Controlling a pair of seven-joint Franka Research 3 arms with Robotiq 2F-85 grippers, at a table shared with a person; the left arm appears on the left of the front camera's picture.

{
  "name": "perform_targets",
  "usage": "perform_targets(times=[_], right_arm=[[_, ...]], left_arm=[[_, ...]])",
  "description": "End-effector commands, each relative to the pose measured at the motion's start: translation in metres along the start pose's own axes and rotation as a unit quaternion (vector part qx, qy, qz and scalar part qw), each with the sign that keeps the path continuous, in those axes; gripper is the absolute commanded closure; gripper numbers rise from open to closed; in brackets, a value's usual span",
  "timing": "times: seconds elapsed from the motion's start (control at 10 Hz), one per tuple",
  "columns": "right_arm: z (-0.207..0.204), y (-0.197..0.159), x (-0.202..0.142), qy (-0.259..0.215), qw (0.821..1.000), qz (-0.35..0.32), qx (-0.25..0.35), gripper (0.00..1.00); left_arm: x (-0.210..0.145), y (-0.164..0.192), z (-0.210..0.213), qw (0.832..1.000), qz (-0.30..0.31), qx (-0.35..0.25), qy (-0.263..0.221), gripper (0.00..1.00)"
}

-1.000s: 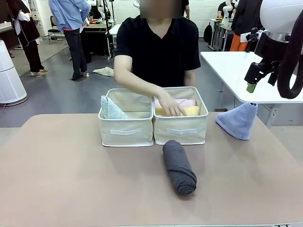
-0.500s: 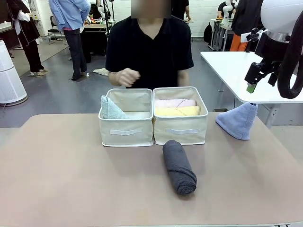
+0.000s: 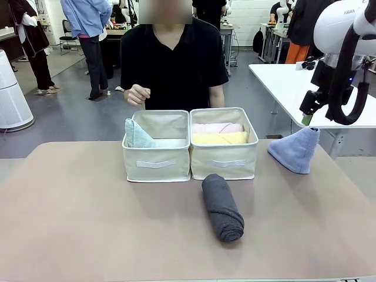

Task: Sort the towels based on their folding style.
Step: Pick up another triangle-folded towel from the table and place it in the left Fabric basket.

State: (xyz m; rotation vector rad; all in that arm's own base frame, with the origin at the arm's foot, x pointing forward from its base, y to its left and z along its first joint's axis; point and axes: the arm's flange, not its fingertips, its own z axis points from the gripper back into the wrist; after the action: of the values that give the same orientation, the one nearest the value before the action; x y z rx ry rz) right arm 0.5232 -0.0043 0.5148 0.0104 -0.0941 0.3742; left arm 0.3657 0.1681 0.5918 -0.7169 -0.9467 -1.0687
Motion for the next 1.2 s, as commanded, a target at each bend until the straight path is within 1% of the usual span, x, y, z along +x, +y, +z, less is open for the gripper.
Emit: perform_targets(times=[0.0, 0.2, 0.4, 0.7, 1.0, 1.1], right_arm=[[-0.009, -0.014, 0.014, 0.006, 1.000, 0.000, 0.016, 0.00], [-0.029, -0.026, 0.019, 0.022, 0.999, -0.005, 0.028, 0.00], [-0.045, -0.036, 0.023, 0.023, 0.999, 0.001, 0.045, 0.00], [-0.071, -0.043, 0.027, 0.046, 0.997, 0.004, 0.066, 0.00], [-0.088, -0.052, 0.027, 0.054, 0.996, 0.007, 0.075, 0.00], [-0.088, -0.054, 0.025, 0.042, 0.996, 0.021, 0.076, 0.06]], left_arm=[[0.001, 0.001, 0.000, 1.000, -0.006, 0.001, -0.011, 0.00], [0.001, 0.001, 0.000, 1.000, -0.006, 0.001, -0.011, 0.00], [0.001, 0.001, 0.000, 1.000, -0.006, 0.001, -0.011, 0.00], [0.001, 0.001, 0.000, 1.000, -0.006, 0.001, -0.011, 0.00], [0.001, 0.001, 0.000, 1.000, -0.006, 0.001, -0.011, 0.00], [0.001, 0.001, 0.000, 1.000, -0.006, 0.001, -0.011, 0.00]])
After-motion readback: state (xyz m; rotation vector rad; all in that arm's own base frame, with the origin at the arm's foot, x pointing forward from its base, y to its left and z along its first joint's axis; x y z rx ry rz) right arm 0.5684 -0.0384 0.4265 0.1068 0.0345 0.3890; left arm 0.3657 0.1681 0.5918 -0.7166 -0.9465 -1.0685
